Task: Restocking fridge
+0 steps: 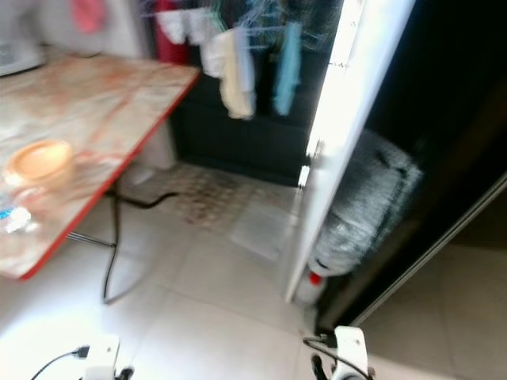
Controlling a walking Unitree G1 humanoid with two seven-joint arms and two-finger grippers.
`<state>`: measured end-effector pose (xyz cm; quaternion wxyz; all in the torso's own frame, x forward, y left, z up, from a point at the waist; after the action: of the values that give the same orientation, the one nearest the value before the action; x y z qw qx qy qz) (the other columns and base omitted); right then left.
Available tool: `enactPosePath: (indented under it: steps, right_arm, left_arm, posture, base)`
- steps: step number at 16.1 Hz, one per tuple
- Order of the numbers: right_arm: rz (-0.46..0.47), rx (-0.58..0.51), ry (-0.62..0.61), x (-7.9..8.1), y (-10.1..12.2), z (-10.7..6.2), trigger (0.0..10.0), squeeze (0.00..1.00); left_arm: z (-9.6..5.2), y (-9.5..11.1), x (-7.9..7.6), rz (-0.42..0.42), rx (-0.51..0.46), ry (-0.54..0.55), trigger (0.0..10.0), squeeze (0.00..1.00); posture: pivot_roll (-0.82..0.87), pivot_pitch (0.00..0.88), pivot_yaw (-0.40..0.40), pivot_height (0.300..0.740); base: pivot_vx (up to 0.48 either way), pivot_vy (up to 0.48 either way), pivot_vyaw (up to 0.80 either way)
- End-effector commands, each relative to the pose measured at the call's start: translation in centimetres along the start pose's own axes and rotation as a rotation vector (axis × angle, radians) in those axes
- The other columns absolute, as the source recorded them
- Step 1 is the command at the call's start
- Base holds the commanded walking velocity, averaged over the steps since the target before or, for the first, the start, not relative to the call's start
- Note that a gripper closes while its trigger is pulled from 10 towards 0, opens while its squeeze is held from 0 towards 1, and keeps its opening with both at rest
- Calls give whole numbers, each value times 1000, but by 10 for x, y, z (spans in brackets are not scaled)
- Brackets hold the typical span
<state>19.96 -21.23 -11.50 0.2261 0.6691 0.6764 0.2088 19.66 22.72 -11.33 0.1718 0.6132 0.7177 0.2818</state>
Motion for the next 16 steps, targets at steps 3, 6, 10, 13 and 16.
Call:
enactPosePath:
  steps: [3, 6, 10, 13, 16]
  right_arm:
    - [-10, 6, -3, -3, -2, -1, 10000, 0]
    - [-11, 5, 2, -2, -1, -1, 10000, 0]
    - [-14, 9, 10, -1, -2, 0, 10000, 0]
    - [3, 15, 12, -1, -4, -1, 10000, 0]
    - [-19, 16, 14, -2, -5, -1, 10000, 0]
  left_arm:
    - [0, -1, -7, 8, 8, -12, 10000, 0]
    - [1, 2, -8, 13, -2, -14, 10000, 0]
    - [2, 25, -14, 0, -97, -30, 10000, 0]
    - [2, 45, -21, -11, -188, -44, 10000, 0]
    - [-1, 68, -26, -21, -303, -54, 10000, 0]
  posture:
    - [-104, 21, -28, 740]
    - [-103, 13, -23, 740]
    - [-98, 0, -17, 740]
    - [-97, 0, -17, 740]
    - [-97, 0, -18, 740]
  base:
    - [0, 0, 800]
    - [0, 0, 800]
    - [0, 0, 728]
    - [0, 0, 0]
    - [0, 0, 0]
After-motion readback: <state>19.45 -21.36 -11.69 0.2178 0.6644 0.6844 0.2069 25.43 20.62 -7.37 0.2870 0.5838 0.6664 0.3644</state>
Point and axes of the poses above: a point about 5 cm out from each wrist's last joint towards the gripper, its own z axis pointing out of the wrist towards the gripper, its own y axis along the axis of the wrist's last joint, x = y × z, the point moved 4 cm from there along z, pointing out of the wrist towards the gripper, and after that the axes turned 6 degrees about -z, right-handed, at the moved point
